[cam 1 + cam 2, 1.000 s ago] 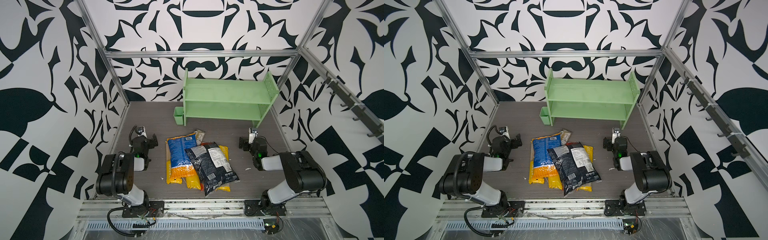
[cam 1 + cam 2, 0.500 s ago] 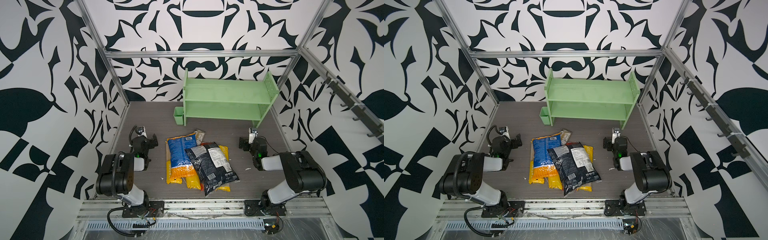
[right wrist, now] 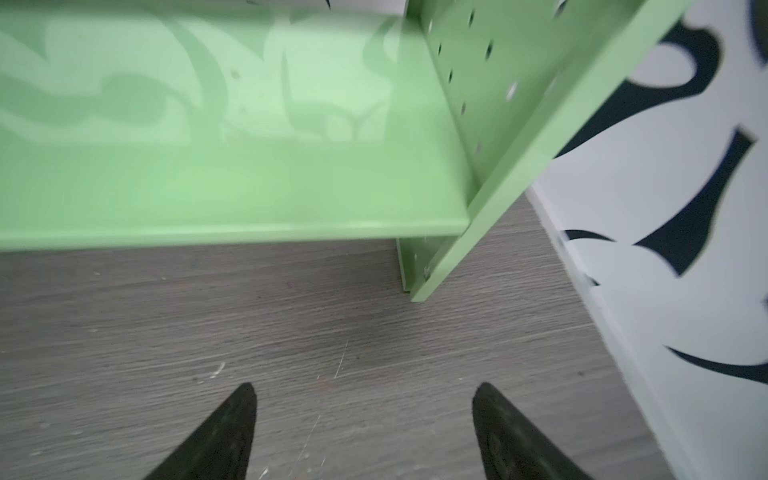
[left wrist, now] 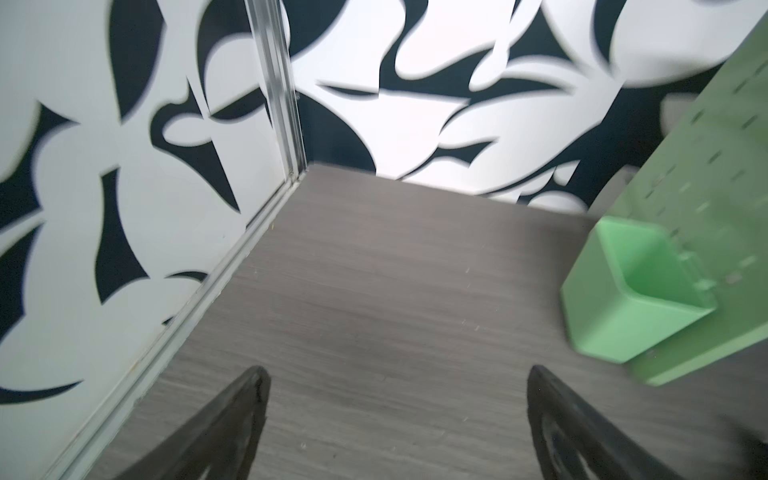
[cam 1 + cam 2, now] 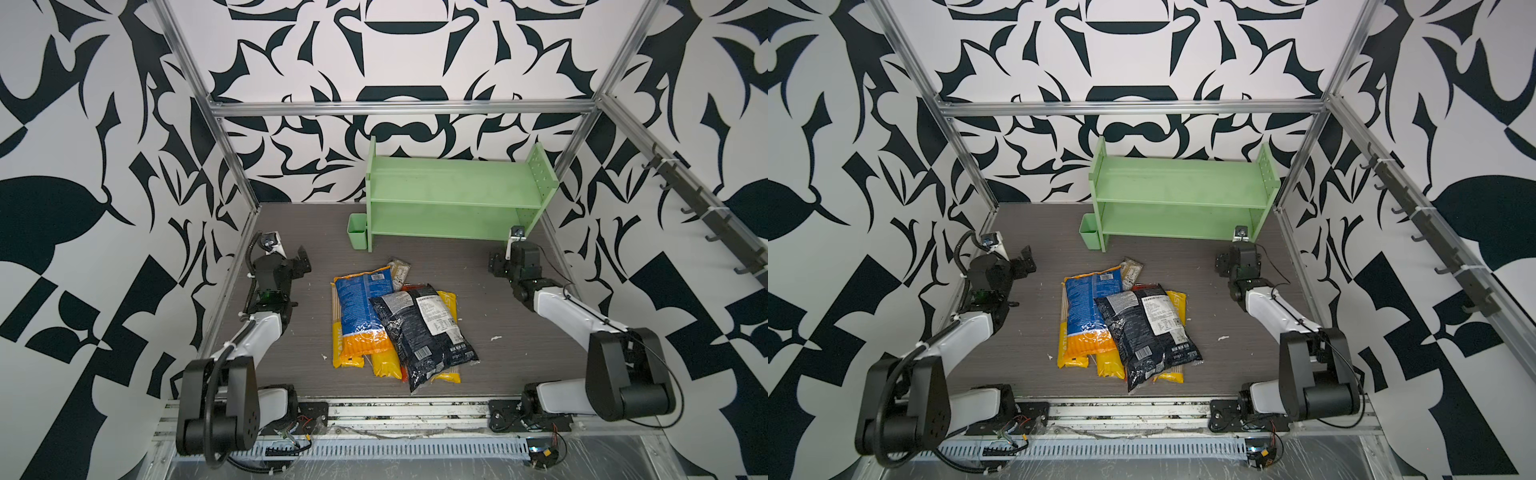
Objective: Place and organize the pasta boxes and bags onto the shelf
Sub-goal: 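Grasp the black Barilla bag with the right gripper while the left arm rises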
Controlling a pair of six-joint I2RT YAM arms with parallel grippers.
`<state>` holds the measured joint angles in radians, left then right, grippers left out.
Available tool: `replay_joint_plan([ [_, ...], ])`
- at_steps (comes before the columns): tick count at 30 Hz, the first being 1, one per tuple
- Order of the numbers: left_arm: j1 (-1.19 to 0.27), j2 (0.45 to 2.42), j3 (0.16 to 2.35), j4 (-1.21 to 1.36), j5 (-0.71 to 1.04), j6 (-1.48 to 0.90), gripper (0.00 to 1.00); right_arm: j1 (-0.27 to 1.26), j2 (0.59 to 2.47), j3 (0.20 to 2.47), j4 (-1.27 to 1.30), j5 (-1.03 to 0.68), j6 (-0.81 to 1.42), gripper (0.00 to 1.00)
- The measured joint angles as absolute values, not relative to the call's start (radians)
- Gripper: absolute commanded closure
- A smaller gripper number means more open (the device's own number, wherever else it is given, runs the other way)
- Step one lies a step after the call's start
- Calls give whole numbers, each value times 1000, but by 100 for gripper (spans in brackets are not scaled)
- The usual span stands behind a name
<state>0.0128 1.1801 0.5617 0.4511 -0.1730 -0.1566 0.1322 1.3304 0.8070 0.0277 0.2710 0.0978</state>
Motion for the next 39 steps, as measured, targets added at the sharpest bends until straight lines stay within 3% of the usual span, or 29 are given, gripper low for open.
replay_joint_plan([
  [8, -91, 1076, 670, 235, -154, -249, 1, 483, 1252, 992, -432, 373, 197, 10],
  [18, -118, 924, 737, -47, -124, -342, 1, 920, 1354, 1129, -777, 394, 391, 1],
  [33, -118, 826, 869, -343, -152, -324, 1, 1267, 1681, 1357, -931, 513, 533, 1],
  [39, -118, 823, 907, -381, -170, -316, 1, 1319, 1753, 1370, -928, 515, 555, 1],
])
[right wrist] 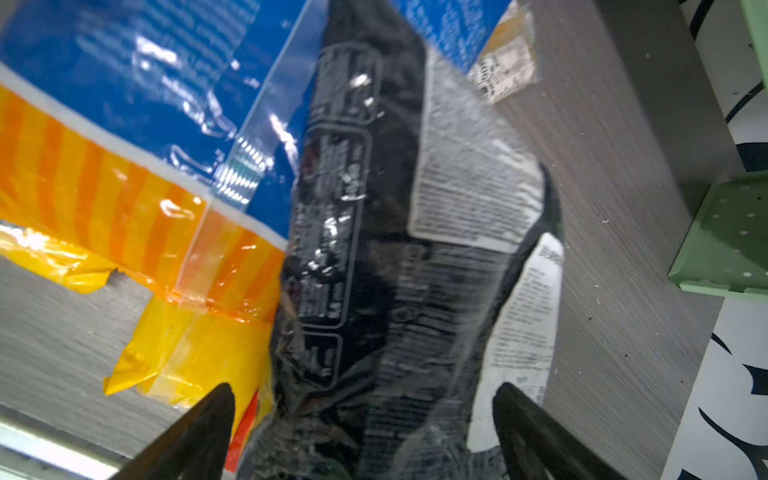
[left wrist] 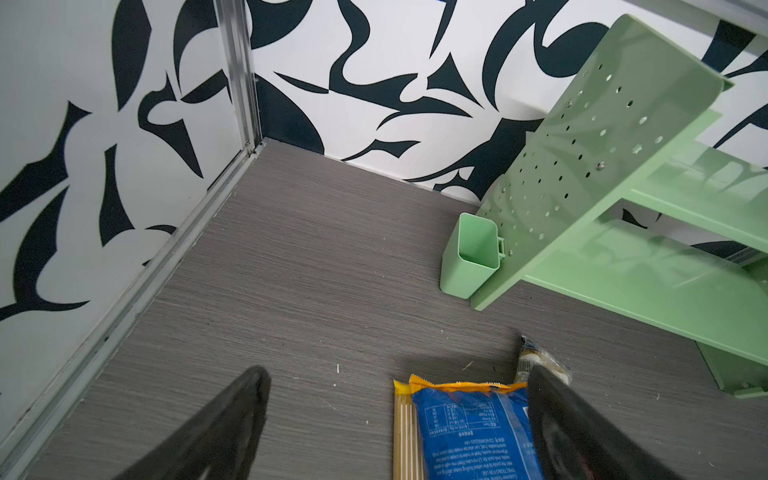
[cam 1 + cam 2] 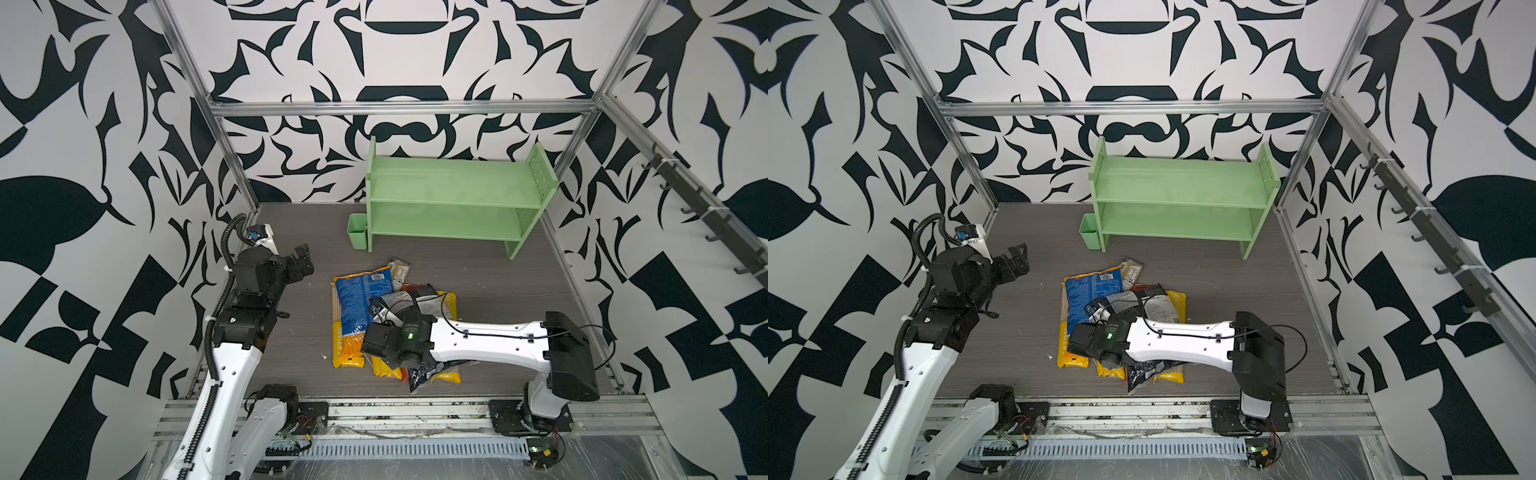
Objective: Place and organize the pasta boxes and bags onto the shelf
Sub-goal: 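Grasp the black Barilla bag with the right gripper while the left arm rises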
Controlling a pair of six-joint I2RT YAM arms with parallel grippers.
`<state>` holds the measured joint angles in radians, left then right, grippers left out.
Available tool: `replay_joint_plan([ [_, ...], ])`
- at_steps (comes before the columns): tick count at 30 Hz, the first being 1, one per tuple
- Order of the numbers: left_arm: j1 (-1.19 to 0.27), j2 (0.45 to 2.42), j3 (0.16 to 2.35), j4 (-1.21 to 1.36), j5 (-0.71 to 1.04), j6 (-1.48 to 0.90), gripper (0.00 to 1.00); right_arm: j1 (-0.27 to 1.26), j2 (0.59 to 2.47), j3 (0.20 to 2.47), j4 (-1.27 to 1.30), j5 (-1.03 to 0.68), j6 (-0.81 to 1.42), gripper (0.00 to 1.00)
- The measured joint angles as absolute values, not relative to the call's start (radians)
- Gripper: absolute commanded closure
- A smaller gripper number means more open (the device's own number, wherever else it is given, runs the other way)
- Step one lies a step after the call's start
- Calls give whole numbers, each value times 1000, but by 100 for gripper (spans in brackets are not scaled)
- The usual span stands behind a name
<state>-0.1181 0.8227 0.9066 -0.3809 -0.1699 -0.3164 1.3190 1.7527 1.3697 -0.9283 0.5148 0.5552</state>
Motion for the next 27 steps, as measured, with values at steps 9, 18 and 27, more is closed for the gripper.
replay_joint_plan([
  [9, -118, 828, 920, -403, -170, -315, 1, 1311, 1856, 1409, -975, 558, 609, 1],
  [18, -118, 829, 920, -410, -156, -316, 1, 1317, 1984, 1459, -1065, 622, 698, 1],
  [27, -118, 829, 920, -408, -145, -316, 1, 1237, 1948, 1380, -1049, 619, 733, 5],
])
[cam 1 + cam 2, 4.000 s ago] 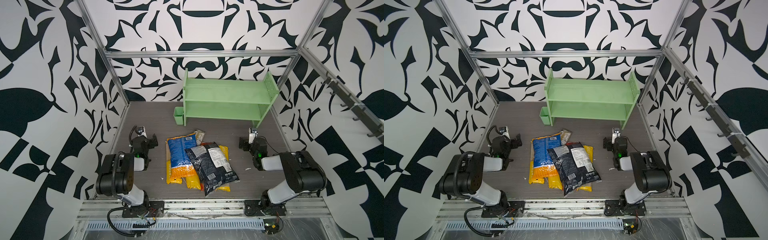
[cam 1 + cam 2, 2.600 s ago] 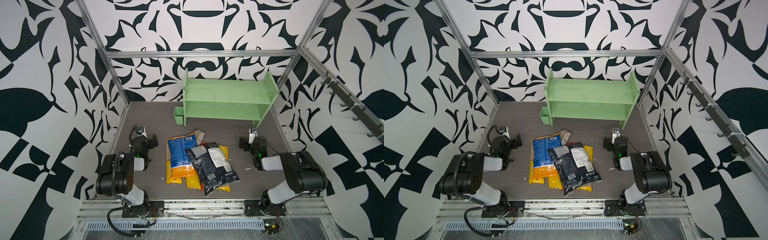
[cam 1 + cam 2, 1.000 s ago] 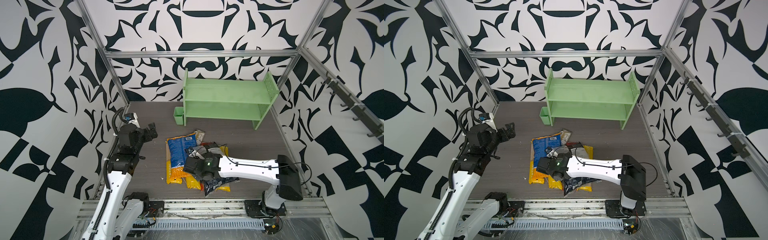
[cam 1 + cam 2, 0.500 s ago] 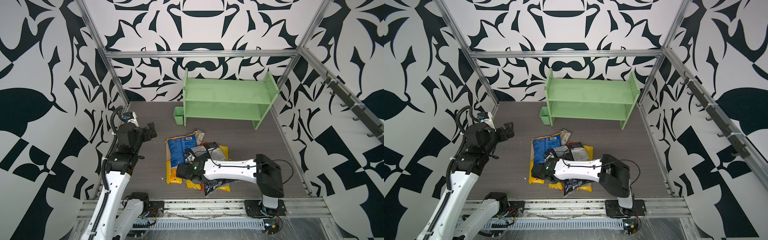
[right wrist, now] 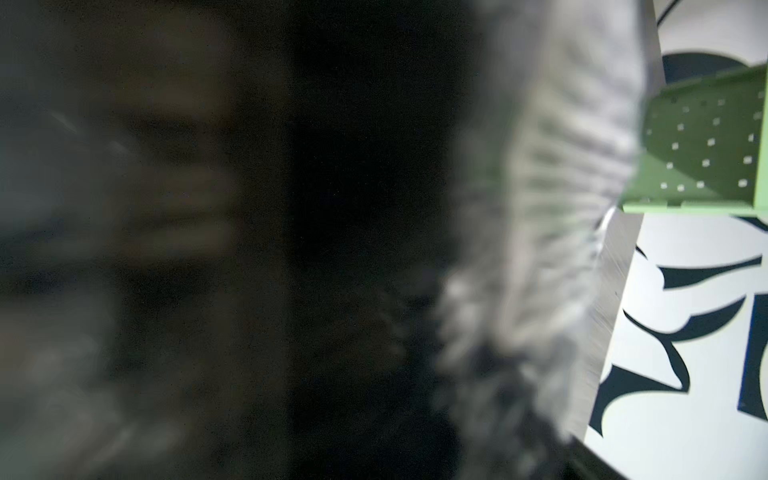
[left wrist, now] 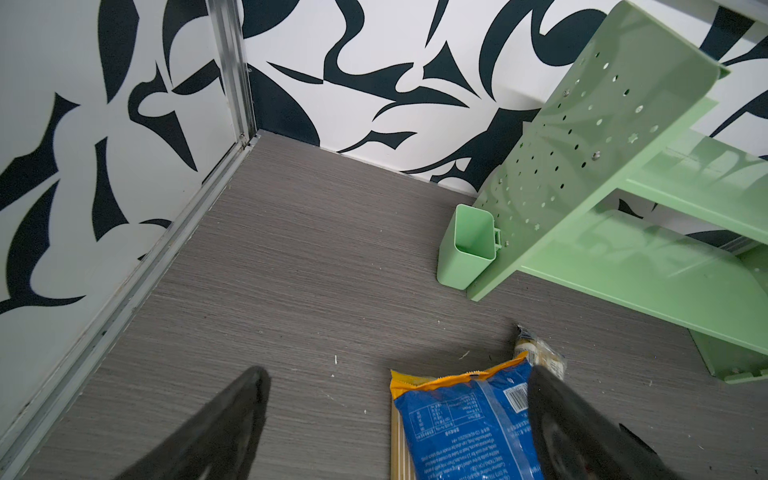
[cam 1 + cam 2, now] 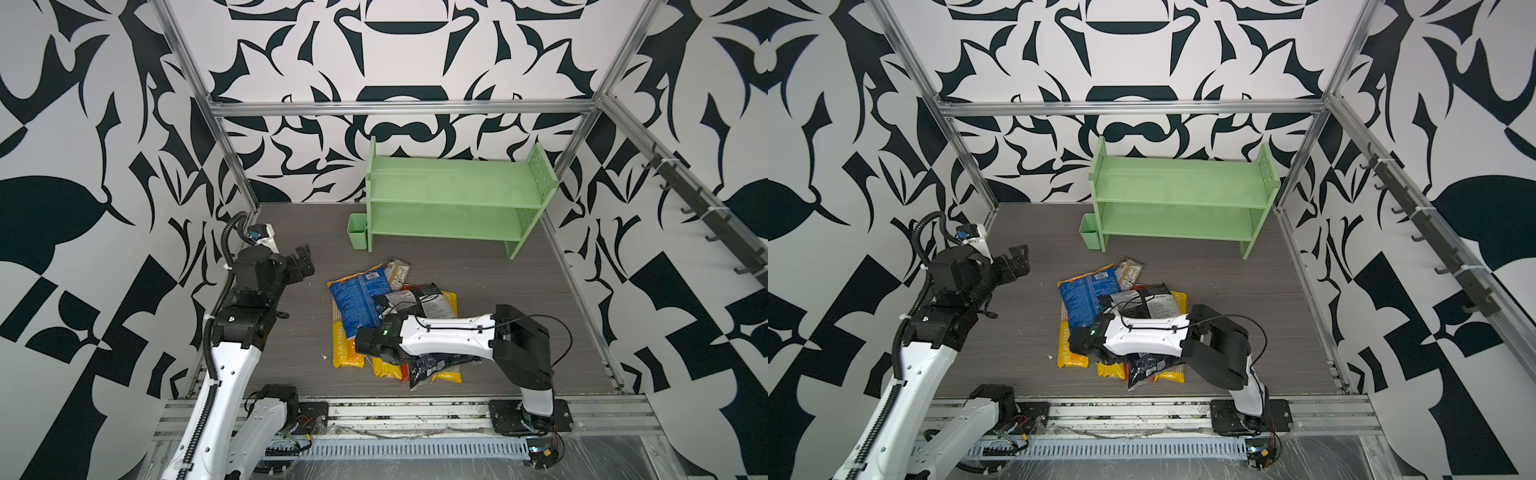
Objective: Place and organize the pasta boxes and bags onto the shelf
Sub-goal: 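Grasp the black Barilla bag with the right gripper while the left arm rises, then lift the black bag with the right gripper up toward the green shelf's top tier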
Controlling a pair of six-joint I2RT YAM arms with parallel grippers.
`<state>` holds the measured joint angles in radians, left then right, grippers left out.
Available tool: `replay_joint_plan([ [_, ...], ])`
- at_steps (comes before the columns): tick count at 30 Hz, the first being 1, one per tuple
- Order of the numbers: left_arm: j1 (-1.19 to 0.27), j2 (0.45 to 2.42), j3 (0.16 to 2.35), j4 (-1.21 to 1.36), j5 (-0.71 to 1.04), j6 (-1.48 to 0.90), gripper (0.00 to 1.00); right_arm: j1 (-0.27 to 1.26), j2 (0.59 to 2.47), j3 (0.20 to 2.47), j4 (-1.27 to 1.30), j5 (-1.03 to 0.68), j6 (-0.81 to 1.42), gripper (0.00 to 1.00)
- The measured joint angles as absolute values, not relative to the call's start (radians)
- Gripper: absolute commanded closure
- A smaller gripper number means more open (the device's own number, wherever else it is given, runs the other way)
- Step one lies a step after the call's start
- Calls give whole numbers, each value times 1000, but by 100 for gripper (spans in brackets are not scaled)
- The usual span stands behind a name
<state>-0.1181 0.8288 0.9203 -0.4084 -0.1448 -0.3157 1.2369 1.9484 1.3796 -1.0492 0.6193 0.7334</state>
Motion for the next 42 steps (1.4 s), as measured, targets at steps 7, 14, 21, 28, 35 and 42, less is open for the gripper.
replay_joint_plan([
  [7, -118, 827, 916, -398, -130, -327, 1, 1163, 1903, 1330, -1035, 612, 690, 34],
  [14, -118, 825, 910, -376, -110, -349, 1, 1100, 1868, 1340, -1074, 603, 648, 69],
  [21, -118, 891, 912, -332, -41, -367, 1, 1024, 1834, 1453, -1159, 553, 616, 95],
  [28, -118, 978, 916, -298, 2, -399, 1, 935, 1760, 1491, -1153, 440, 582, 96],
  [35, -161, 1090, 1018, -262, 13, -416, 1, 826, 1660, 1562, -1181, 290, 528, 100],
  [42, -274, 1237, 1142, -231, -26, -416, 1, 722, 1583, 1726, -1225, 150, 471, 100],
])
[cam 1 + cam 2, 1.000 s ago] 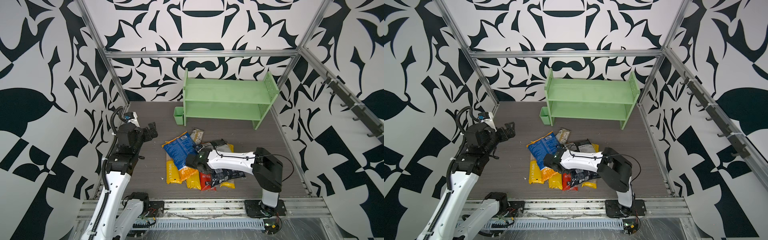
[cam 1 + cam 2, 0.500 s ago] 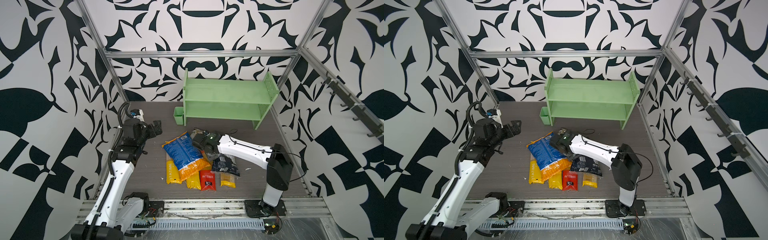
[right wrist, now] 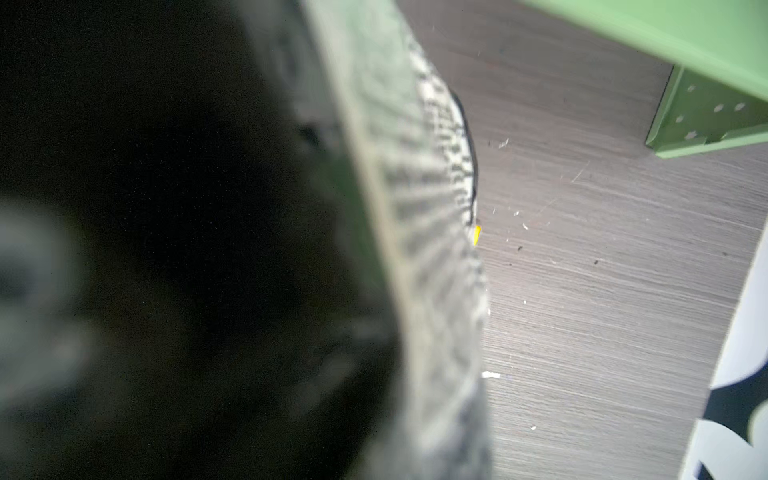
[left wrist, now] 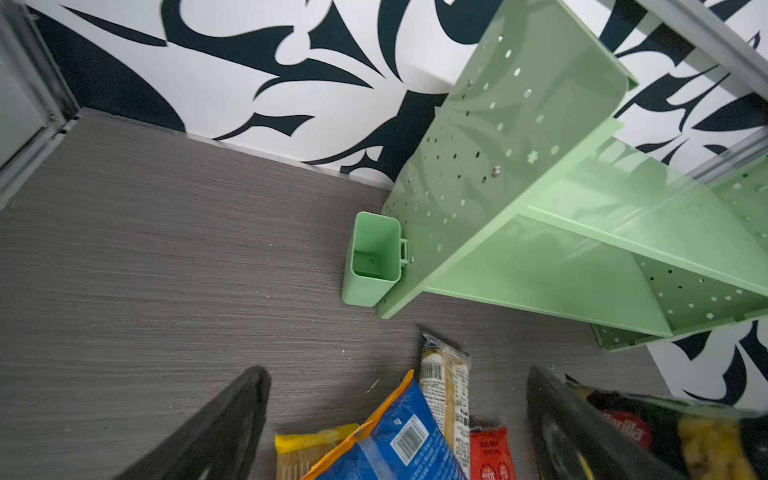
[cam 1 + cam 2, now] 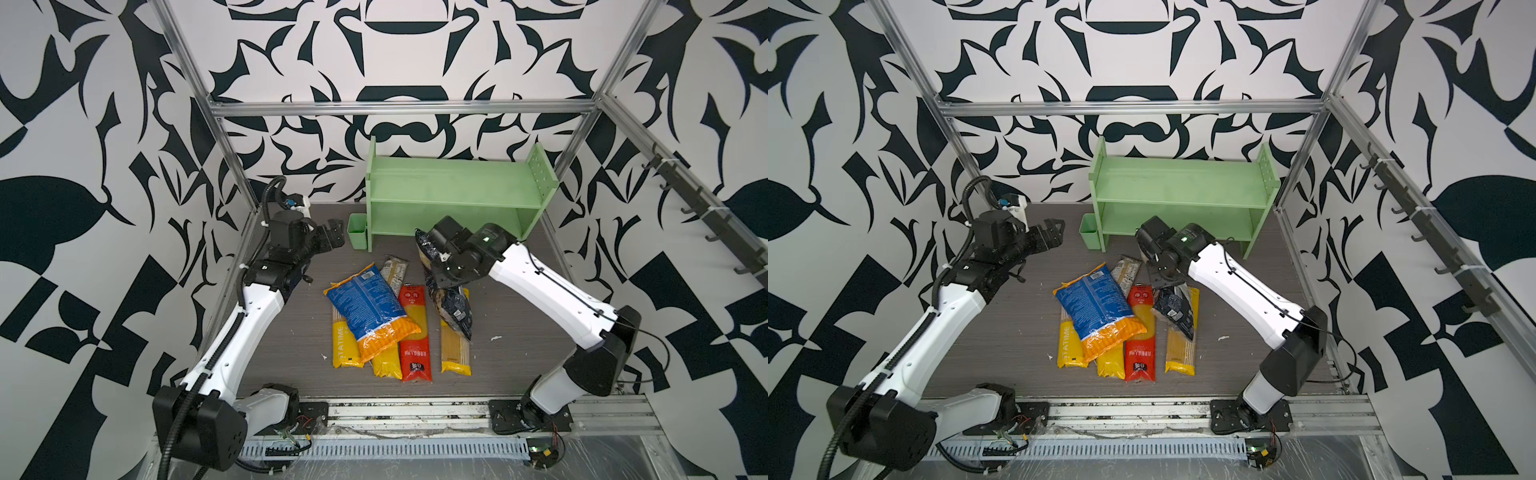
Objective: Place and organize the pasta boxes and bags onto the shelf
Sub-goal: 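Lift the black bag with the right gripper up toward the green shelf's top tier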
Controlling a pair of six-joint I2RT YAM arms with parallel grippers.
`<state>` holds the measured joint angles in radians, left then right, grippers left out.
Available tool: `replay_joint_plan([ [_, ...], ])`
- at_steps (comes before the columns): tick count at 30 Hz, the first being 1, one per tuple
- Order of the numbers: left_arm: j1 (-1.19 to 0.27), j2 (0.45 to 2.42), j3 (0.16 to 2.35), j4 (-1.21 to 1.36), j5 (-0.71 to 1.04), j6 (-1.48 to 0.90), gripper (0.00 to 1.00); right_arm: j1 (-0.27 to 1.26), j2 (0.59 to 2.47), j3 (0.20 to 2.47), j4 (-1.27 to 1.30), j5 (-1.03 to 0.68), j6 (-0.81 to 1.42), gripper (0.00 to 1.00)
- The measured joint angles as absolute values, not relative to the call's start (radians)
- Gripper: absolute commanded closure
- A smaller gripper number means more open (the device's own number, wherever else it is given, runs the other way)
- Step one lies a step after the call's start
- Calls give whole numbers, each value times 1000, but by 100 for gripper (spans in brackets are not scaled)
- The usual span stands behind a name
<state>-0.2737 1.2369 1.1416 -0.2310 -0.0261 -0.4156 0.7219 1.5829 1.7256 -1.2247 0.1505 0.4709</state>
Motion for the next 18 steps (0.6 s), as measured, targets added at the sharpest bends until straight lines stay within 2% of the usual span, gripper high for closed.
replay_joint_plan([
  [11, -368, 1442, 1441, -254, -69, -403, 1, 688, 1669, 2174, -1340, 82, 360, 100],
  [18, -413, 1505, 1585, -267, -71, -391, 1, 643, 1725, 2312, -1339, 181, 244, 100],
])
